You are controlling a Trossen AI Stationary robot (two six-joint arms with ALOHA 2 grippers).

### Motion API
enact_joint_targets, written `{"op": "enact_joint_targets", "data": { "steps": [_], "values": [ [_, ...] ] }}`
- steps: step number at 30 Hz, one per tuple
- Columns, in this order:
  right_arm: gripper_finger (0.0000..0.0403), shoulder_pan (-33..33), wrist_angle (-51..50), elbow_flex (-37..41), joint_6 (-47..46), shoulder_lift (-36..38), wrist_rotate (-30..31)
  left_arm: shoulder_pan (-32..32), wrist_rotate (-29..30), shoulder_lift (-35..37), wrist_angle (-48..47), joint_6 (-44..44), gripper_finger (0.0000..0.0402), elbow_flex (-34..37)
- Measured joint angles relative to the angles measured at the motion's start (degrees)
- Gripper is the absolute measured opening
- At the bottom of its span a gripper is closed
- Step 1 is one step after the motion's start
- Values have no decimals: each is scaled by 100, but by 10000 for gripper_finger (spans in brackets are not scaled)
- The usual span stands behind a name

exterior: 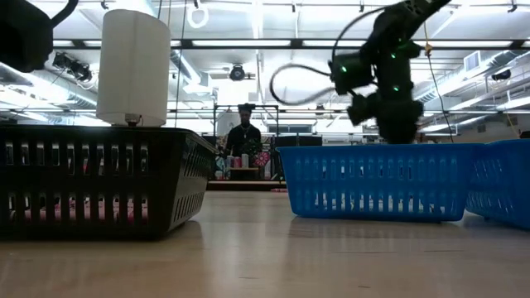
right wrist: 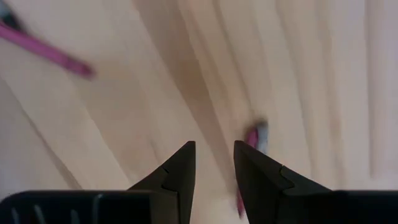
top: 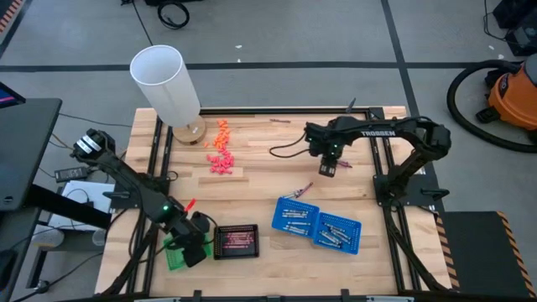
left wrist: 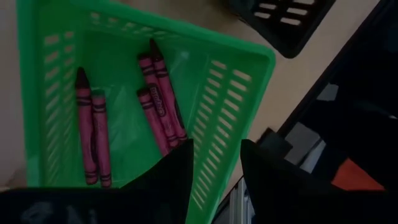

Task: Sort crayons
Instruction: Put the red crayon into the green bin

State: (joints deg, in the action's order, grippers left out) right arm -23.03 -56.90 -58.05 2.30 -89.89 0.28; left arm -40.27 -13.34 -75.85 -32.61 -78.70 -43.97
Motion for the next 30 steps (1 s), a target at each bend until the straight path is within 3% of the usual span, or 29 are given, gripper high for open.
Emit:
{"op": "enact_joint_targets", "data": {
  "steps": [3,8,20,30],
  "values": [
    [117,-89,-233,214,-56,0,23,39,21,0,-4,82,142,0],
    [117,247,-135,307,492,0,-1075,143,22,0,-21,311,142,0],
    [117,1538,1852,657,2398,0,-903,326,24,0,-25,449,142,0],
    [113,1703,3073,1222,2471,2,-746,304,-21,0,-23,436,142,0]
  ]
}}
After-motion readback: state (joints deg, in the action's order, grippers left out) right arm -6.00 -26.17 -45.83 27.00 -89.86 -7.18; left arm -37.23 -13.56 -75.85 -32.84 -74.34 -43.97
